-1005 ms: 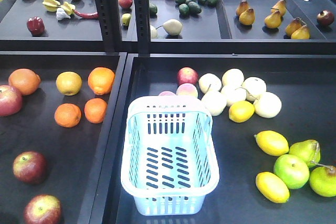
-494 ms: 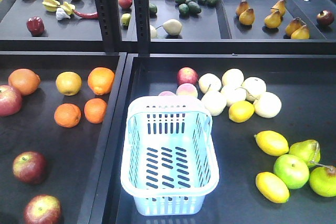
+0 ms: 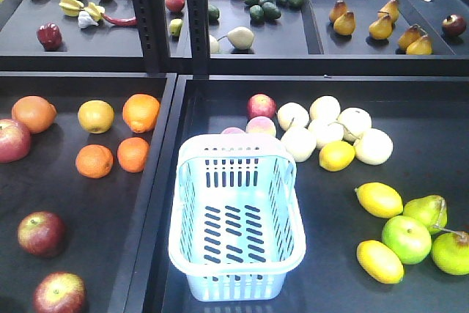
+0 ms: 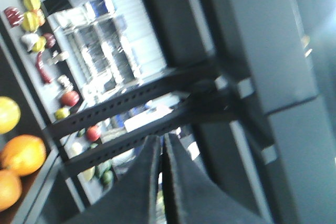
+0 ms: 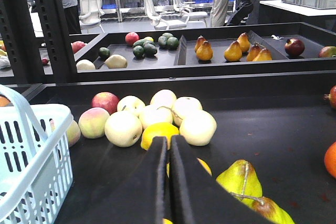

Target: Pick three apples into basket with both arms

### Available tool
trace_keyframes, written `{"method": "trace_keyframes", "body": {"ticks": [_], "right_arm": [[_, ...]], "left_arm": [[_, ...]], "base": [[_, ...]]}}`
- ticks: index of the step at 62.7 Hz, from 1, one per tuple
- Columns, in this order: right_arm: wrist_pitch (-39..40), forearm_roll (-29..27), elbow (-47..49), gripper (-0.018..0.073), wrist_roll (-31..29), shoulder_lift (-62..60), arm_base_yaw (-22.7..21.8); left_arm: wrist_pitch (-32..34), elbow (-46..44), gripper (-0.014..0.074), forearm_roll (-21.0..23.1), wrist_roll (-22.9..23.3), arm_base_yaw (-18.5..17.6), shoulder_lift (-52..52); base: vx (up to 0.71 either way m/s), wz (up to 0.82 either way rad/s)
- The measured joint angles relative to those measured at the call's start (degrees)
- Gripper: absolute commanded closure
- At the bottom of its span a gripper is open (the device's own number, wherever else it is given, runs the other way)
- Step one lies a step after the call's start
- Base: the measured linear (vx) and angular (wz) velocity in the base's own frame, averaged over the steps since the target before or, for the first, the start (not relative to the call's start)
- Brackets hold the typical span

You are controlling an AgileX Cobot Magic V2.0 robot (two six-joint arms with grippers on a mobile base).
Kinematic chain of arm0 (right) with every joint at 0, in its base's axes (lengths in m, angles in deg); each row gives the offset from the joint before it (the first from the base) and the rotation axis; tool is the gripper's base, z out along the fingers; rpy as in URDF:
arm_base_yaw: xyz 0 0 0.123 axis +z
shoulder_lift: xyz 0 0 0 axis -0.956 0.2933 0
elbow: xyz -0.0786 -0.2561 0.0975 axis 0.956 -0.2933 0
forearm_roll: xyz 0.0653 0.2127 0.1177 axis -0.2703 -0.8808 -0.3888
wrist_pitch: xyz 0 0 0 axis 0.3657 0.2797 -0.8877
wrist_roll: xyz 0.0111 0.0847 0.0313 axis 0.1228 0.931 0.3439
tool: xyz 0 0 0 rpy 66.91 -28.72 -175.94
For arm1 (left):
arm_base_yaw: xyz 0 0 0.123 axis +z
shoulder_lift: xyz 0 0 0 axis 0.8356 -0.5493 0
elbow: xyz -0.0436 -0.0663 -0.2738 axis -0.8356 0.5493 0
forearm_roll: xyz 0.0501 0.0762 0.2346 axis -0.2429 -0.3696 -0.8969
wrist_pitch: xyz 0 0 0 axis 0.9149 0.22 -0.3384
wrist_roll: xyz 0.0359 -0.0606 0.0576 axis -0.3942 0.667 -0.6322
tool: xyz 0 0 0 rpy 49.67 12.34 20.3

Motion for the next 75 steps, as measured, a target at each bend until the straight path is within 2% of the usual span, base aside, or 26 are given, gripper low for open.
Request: {"method": "trace_keyframes", "body": {"ticks": [23,34,38,41,57,65,75], "right_arm": [[0.00,0.00,0.00,0.0564,0.00,0.00,0.00],[0.00,0.00,0.00,0.0564,0.00,0.00,0.00],[0.00,0.00,0.00,0.0564,0.00,0.00,0.00],[0.00,0.00,0.00,0.0564,0.00,0.00,0.00],[0.00,0.00,0.00,0.0564,0.00,0.00,0.00],[0.00,0.00,0.00,0.0564,0.00,0.00,0.00],[0.00,0.00,0.00,0.0564,0.00,0.00,0.00]], "left_arm": [[2.33,0.00,0.0603,0.15,0.52,0.00,0.00],[0.59,-2.67,0.0603,-0.66,8.09,0.00,0.00],[-1.70,-5.77,0.0603,-3.55,10.59,0.00,0.00],[-3.40,-8.77,0.0603,-7.42,11.53,0.00,0.00],[-7.44,-21.58,0.0603,-28.25,12.22,0.00,0.00],[-10.32,-25.20,0.0603,-34.98,12.30,0.00,-1.30],[-12.11,-28.31,0.0603,-40.21,12.30,-0.84,-4.56]], "base": [[0.00,0.00],[0.00,0.00],[0.00,0.00],[0.00,0.00],[0.00,0.00],[0.00,0.00],[0.00,0.00]]}}
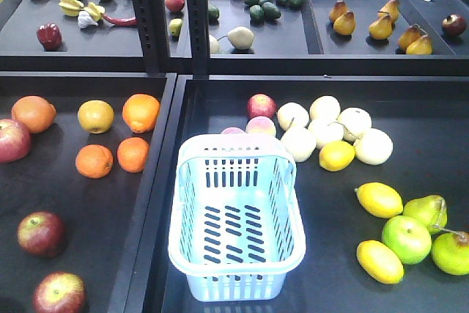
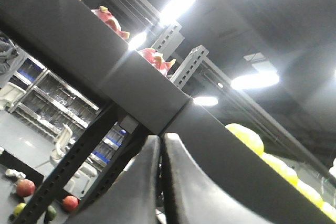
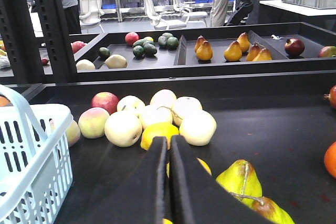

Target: Pick three apples into basket with both arms

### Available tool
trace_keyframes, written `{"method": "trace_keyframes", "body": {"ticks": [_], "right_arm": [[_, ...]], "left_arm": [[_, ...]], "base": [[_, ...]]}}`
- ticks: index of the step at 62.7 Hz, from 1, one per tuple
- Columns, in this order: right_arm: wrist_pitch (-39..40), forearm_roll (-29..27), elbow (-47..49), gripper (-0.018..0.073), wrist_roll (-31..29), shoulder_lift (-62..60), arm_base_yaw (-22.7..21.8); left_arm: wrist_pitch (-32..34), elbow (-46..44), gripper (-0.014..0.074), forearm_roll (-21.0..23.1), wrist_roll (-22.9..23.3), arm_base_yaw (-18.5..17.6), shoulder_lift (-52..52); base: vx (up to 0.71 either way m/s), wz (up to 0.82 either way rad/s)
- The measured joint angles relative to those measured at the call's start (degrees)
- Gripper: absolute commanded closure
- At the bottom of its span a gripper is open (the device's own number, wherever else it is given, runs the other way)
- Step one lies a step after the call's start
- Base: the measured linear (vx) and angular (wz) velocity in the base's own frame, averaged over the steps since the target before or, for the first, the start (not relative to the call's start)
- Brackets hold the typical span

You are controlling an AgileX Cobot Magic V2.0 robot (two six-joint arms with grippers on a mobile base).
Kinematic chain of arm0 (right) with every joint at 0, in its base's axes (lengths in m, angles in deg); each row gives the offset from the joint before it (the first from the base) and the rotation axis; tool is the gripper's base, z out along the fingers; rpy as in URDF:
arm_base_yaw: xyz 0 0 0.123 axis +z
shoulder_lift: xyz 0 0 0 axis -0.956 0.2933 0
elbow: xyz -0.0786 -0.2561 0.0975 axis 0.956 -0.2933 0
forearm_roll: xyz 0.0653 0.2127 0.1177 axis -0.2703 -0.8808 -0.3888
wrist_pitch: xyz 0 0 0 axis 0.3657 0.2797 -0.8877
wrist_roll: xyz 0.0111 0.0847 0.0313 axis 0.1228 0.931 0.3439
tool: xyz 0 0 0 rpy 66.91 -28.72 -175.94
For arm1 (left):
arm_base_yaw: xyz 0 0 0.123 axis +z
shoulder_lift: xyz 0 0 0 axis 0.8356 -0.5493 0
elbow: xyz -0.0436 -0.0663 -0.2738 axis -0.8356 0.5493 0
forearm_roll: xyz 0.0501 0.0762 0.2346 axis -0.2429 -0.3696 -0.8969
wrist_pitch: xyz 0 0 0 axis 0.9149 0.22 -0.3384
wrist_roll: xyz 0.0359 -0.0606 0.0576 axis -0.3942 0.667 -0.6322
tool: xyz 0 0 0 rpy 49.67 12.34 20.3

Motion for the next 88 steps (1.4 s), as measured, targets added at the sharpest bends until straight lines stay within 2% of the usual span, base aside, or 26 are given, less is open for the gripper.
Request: {"method": "trace_keyframes", "body": {"ticks": [7,12,23,28,36,42,49,57,60,64,68,71,80,88], "right_arm": [[0.00,0.00,0.00,0.0564,0.00,0.00,0.00],[0.00,0.00,0.00,0.0564,0.00,0.00,0.00],[0.00,0.00,0.00,0.0564,0.00,0.00,0.00],[0.00,0.00,0.00,0.0564,0.00,0.00,0.00],[0.00,0.00,0.00,0.0564,0.00,0.00,0.00],[0.00,0.00,0.00,0.0564,0.00,0.00,0.00],[0.00,0.00,0.00,0.0564,0.00,0.00,0.00],[0.00,0.00,0.00,0.0564,0.00,0.00,0.00],[0.00,0.00,0.00,0.0564,0.00,0.00,0.00],[0.00,0.00,0.00,0.0564,0.00,0.00,0.00],[0.00,0.00,0.00,0.0564,0.00,0.00,0.00],[0.00,0.00,0.00,0.0564,0.00,0.00,0.00],[0.00,0.00,0.00,0.0564,0.00,0.00,0.00],[0.00,0.00,0.00,0.0564,0.00,0.00,0.00]], "left_arm": [[2.03,-1.51,0.0603,-6.00,-0.06,-1.47,-2.86],[5.63,-1.99,0.0603,-14.38,-0.12,-2.06,-5.47],[16.55,-2.04,0.0603,-35.69,1.45,-2.26,-12.46],[20.71,-2.21,0.0603,-41.73,6.03,-2.26,-15.39],[26.88,-3.54,0.0603,-50.96,15.98,-2.26,-21.49],[32.48,-6.41,0.0602,-62.32,22.30,-2.26,-25.93],[37.37,-12.35,0.0590,-77.35,33.46,-2.26,-31.95],[41.60,-20.29,0.0548,-90.41,43.76,-2.26,-38.51],[43.65,-23.27,0.0503,-95.15,46.61,-2.26,-41.09],[46.50,-26.73,0.0428,-97.79,49.75,-2.26,-44.38],[48.45,-29.67,0.0340,-97.79,52.33,-2.26,-47.55],[50.09,-31.65,0.0240,-97.79,53.74,-2.26,-49.94],[54.35,-35.91,0.0034,-97.79,55.73,-2.26,-56.33],[55.53,-38.60,-0.0018,-97.79,57.84,-2.63,-61.31]], "base": [[0.00,0.00],[0.00,0.00],[0.00,0.00],[0.00,0.00],[0.00,0.00],[0.00,0.00],[0.00,0.00],[0.00,0.00],[0.00,0.00],[0.00,0.00],[0.00,0.00],[0.00,0.00],[0.00,0.00],[0.00,0.00]]}}
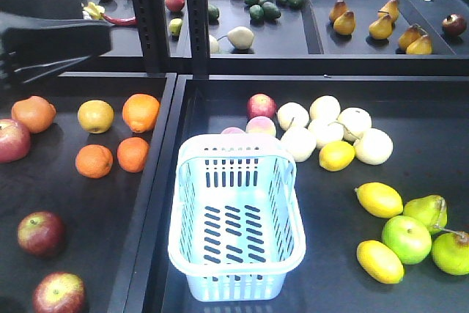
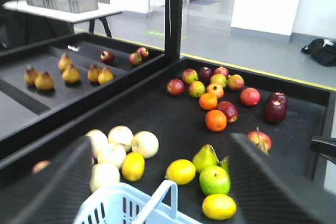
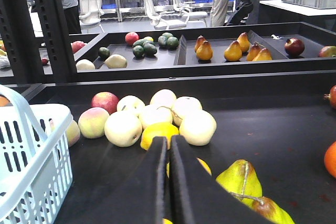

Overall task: Pick three apples into basket with both arms
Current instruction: 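Lower the open left gripper over the blue basket handle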

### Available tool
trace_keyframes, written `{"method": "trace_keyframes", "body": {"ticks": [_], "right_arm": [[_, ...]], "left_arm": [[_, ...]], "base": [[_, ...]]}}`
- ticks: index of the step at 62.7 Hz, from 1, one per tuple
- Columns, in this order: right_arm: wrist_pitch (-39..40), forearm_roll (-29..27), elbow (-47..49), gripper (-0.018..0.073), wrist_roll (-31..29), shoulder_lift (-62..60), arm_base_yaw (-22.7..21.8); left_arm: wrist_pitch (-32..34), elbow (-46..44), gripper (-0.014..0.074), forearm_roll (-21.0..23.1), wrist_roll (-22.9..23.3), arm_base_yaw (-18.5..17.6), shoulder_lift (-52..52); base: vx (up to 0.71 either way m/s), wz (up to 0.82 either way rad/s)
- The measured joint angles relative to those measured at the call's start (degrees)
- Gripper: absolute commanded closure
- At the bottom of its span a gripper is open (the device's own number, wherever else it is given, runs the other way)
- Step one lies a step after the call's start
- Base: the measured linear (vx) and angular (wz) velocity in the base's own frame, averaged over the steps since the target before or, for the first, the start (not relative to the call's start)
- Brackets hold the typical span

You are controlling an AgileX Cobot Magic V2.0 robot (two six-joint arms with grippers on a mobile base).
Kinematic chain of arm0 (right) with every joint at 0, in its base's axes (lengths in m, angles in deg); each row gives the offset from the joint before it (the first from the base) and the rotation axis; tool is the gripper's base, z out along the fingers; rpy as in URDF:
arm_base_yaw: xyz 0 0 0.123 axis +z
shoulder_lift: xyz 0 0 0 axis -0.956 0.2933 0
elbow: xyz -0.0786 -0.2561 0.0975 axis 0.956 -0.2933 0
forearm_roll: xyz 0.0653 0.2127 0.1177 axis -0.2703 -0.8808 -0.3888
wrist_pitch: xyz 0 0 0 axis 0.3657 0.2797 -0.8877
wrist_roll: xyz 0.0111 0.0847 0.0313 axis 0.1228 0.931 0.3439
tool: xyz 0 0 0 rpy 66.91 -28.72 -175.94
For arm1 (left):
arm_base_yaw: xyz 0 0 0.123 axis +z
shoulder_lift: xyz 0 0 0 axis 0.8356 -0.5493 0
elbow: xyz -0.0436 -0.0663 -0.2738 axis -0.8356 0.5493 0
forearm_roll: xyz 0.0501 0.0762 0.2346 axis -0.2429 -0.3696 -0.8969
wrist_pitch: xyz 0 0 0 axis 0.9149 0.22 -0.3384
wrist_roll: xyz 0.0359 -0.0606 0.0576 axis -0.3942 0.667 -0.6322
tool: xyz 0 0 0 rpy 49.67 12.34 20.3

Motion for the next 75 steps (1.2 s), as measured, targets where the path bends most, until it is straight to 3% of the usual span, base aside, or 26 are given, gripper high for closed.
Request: {"method": "trace_keyframes", "body": {"ticks": [13,36,60,75], "right_arm": [[0.00,0.00,0.00,0.0564,0.00,0.00,0.00],[0.00,0.00,0.00,0.0564,0.00,0.00,0.00],[0.00,0.00,0.00,0.0564,0.00,0.00,0.00],[0.00,0.00,0.00,0.0564,0.00,0.00,0.00]], "left_arm": [[2.59,-4.76,0.0041,0.00,-0.17,-3.73,-9.29],[1.47,-9.32,0.0101,0.00,-14.82,-12.52,-26.21],[0.72,-9.32,0.0101,0.00,-18.80,-16.64,-37.14],[0.04,-9.51,0.0101,0.00,-20.93,-17.33,-39.71]], "base": [[0.00,0.00],[0.00,0.00],[0.00,0.00],[0.00,0.00]]}}
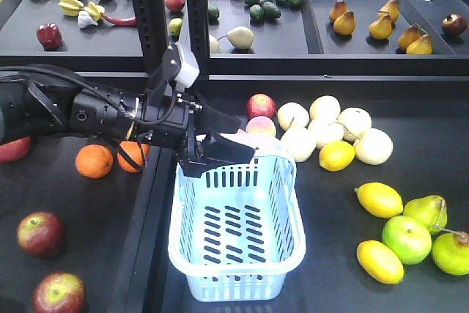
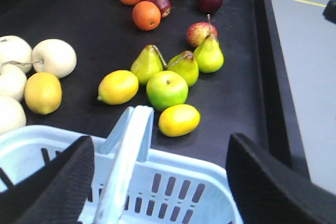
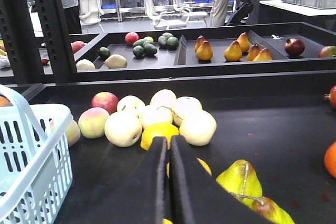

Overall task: Pick three apples into basket with both arms
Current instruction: 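Lower the open left gripper over the blue basket handle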

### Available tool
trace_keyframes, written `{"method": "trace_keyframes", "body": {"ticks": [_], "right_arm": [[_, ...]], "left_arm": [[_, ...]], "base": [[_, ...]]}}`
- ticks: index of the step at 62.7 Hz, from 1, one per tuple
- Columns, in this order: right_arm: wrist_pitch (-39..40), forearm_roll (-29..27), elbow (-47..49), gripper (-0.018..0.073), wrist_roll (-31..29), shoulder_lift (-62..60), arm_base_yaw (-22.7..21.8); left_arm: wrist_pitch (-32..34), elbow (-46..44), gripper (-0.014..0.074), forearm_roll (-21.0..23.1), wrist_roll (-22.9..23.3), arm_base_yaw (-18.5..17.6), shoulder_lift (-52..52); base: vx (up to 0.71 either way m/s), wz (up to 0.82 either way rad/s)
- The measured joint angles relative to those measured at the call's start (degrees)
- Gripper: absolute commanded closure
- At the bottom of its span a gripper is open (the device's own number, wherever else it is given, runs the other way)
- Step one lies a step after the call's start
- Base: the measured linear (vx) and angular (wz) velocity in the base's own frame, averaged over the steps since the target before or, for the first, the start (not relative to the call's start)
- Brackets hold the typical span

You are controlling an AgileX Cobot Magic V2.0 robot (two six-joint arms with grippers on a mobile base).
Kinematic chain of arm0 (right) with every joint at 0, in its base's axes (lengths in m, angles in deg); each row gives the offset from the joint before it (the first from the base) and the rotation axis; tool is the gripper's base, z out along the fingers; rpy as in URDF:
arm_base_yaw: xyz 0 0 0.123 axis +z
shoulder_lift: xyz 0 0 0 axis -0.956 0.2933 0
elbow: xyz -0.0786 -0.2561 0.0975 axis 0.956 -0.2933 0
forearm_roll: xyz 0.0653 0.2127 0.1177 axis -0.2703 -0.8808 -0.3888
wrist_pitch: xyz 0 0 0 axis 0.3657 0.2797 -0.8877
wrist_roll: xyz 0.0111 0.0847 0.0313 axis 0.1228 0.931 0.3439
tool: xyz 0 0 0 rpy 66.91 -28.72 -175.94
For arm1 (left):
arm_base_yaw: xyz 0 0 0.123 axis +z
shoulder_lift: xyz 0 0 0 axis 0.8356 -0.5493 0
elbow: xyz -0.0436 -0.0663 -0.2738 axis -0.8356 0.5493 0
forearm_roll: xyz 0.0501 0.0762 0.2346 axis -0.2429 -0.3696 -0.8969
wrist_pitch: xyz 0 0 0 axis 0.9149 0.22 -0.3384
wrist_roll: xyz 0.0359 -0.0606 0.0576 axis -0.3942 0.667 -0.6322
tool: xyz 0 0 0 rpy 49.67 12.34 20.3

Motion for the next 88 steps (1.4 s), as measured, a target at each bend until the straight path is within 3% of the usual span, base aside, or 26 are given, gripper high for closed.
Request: {"method": "trace_keyframes", "body": {"ticks": [35,88], "right_arm": [[0.00,0.00,0.00,0.0564,0.00,0.00,0.00],[0.00,0.00,0.00,0.0564,0.00,0.00,0.00]], "left_arm": [[-6.92,0.00,0.0116,0.00,-3.18,0.00,-2.44],[-7.35,0.00,0.0161,0.00,-3.47,0.00,-8.44]], "base": [[0.00,0.00],[0.00,0.00]]}}
